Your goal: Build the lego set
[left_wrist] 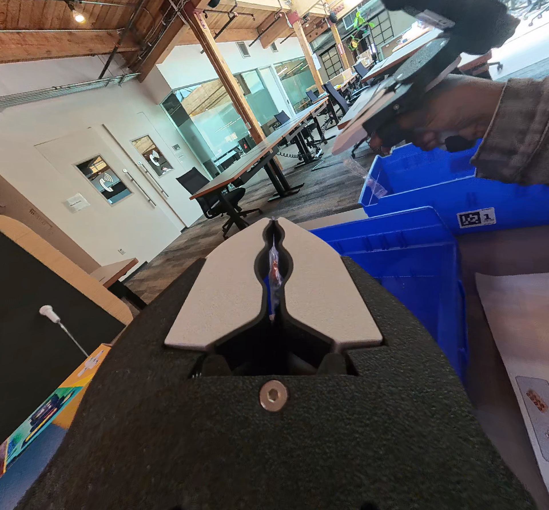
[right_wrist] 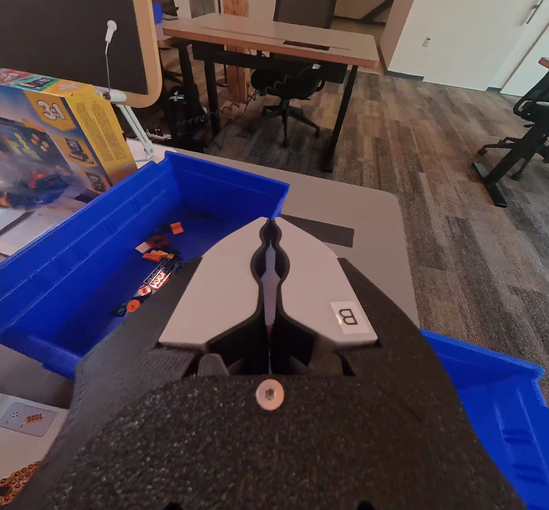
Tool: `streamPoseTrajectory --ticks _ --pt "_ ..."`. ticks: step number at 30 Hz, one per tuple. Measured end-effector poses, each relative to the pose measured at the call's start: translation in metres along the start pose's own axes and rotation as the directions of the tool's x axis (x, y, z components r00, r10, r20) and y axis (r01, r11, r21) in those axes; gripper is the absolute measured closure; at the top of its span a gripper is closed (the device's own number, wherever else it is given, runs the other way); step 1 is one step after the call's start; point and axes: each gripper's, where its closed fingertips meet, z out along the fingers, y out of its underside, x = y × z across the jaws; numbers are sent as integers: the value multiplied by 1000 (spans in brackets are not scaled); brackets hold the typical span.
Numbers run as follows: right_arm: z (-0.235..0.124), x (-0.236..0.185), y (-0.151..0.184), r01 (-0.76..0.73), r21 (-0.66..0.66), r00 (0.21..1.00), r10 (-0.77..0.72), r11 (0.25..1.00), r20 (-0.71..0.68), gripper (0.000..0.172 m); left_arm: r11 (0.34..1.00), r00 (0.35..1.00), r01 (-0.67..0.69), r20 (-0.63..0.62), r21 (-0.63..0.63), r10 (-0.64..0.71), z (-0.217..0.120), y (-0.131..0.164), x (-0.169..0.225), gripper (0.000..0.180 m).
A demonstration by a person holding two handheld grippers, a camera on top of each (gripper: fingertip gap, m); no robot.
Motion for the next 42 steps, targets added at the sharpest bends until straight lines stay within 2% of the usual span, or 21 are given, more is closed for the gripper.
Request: streamPoseTrajectory --ticks 3,6,8,9,12,13,16,19,22,24,27,30,32,34,36,38,39,40,41,42 --pt "7 21 -5 -4 -33 999 2 999 -44 172 1000 1000 0 -19 2 0 3 -1 5 180" --pt "39 52 -3 0 -139 996 -13 990 -90 172 1000 999 9 -36 14 -8 5 -4 11 180" --pt "63 64 11 -1 -234 996 -19 972 -84 172 1000 999 5 -49 21 -4 7 -6 16 180" --pt "73 63 22 -18 -286 998 1 958 -57 162 1000 998 4 -55 22 -3 8 -7 18 180" --pt "89 50 46 -115 -404 989 142 908 36 117 1000 998 -11 -60 10 12 10 -5 22 180" --pt "92 48 45 -141 -396 984 172 908 42 109 1000 998 -10 -62 6 11 11 -4 23 180" --pt "92 50 35 -191 -330 975 219 924 47 109 1000 998 0 -64 10 0 11 -3 24 180" --pt "84 50 16 -199 -253 974 219 947 54 98 1000 998 5 -56 14 -5 10 -4 22 180" --pt "54 -2 -38 -226 1 936 217 974 277 101 998 998 57 -27 30 -56 8 -5 15 180" --pt "25 -56 -59 -231 125 879 152 965 452 102 994 996 90 -14 56 -90 6 -9 11 180" --pt "-5 -127 -48 -257 123 765 124 958 632 88 986 992 122 -4 116 -122 0 -21 6 180" --pt "-16 -168 -31 -423 53 631 251 905 734 87 974 990 135 12 180 -140 -6 -36 0 180" --pt "-15 -188 -15 -507 -27 558 352 862 752 83 965 989 134 38 224 -146 -12 -47 -4 180" --pt "-15 -206 -8 -617 -93 442 442 781 780 83 951 986 135 58 277 -157 -19 -59 -8 180" --pt "-23 -230 -12 -713 -186 232 478 676 847 85 923 979 160 62 350 -194 -26 -72 -12 180" --pt "-36 -243 -26 -795 -255 12 434 551 901 93 891 969 195 60 410 -240 -32 -83 -14 180" --pt "-42 -240 -36 -846 -250 -58 383 472 922 102 880 966 204 58 429 -253 -34 -86 -14 180" --pt "-45 -232 -45 -892 -223 -84 341 392 936 109 873 964 207 59 442 -258 -36 -89 -13 180" --pt "-46 -224 -50 -924 -178 -69 310 339 948 116 870 964 205 62 449 -260 -37 -90 -13 180" --pt "-48 -218 -53 -939 -117 -24 277 323 961 128 868 964 201 69 455 -259 -37 -91 -13 180"
